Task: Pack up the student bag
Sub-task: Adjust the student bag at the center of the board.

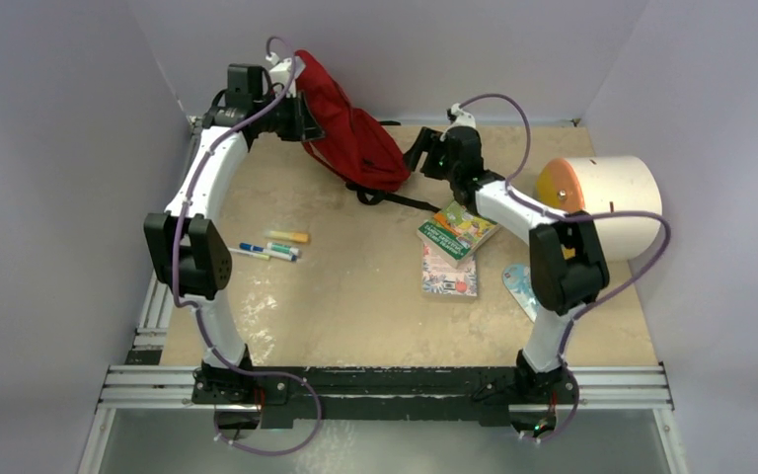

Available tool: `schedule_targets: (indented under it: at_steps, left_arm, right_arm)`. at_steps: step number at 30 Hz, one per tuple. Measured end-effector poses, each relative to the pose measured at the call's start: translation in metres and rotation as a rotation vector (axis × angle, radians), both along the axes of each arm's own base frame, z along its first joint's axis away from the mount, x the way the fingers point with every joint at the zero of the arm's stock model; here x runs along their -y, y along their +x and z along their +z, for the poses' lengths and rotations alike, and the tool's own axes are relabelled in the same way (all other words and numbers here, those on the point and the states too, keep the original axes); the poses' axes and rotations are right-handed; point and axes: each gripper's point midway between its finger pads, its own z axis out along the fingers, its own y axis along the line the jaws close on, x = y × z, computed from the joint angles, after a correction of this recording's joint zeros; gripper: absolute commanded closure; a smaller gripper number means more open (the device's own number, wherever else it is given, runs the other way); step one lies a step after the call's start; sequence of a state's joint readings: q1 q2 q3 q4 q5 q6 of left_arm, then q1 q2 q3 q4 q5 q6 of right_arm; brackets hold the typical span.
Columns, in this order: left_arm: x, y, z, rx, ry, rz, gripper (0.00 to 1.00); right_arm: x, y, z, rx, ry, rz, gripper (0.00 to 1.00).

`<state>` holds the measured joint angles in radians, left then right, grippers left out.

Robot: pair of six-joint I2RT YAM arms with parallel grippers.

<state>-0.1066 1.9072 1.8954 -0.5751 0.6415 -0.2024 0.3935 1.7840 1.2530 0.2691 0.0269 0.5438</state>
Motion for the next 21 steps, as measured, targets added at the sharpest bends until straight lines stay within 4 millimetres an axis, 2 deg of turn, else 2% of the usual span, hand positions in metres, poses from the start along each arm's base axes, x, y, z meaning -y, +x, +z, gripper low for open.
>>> schedule_targets:
  at_steps: [4,8,12,15,18,20,21]
  left_arm:
    - [-0.005,-0.002,-0.021,-0.047,0.044,0.009,1.00]
    - [-0.014,-0.004,-0.046,-0.095,0.091,0.048,1.00]
    - [-0.024,-0.010,-0.075,-0.154,0.133,0.087,1.00]
    - [-0.028,-0.014,-0.087,-0.180,0.151,0.101,1.00]
    - [-0.030,-0.016,-0.090,-0.180,0.160,0.106,1.00]
    - [-0.030,-0.016,-0.089,-0.176,0.162,0.108,1.00]
    - [-0.030,-0.017,-0.088,-0.171,0.161,0.108,1.00]
  right_arm:
    - [0.001,0.037,-0.022,-0.049,0.016,-0.007,0.18]
    - [-0.009,0.059,-0.043,-0.091,0.036,0.037,0.17]
    - [-0.024,0.070,-0.065,-0.126,0.042,0.079,0.17]
    - [-0.029,0.074,-0.081,-0.158,0.038,0.099,0.17]
    - [-0.032,0.079,-0.095,-0.181,0.031,0.103,0.25]
    - [-0.033,0.082,-0.103,-0.193,0.025,0.104,0.35]
    - [-0.033,0.082,-0.107,-0.198,0.021,0.104,0.44]
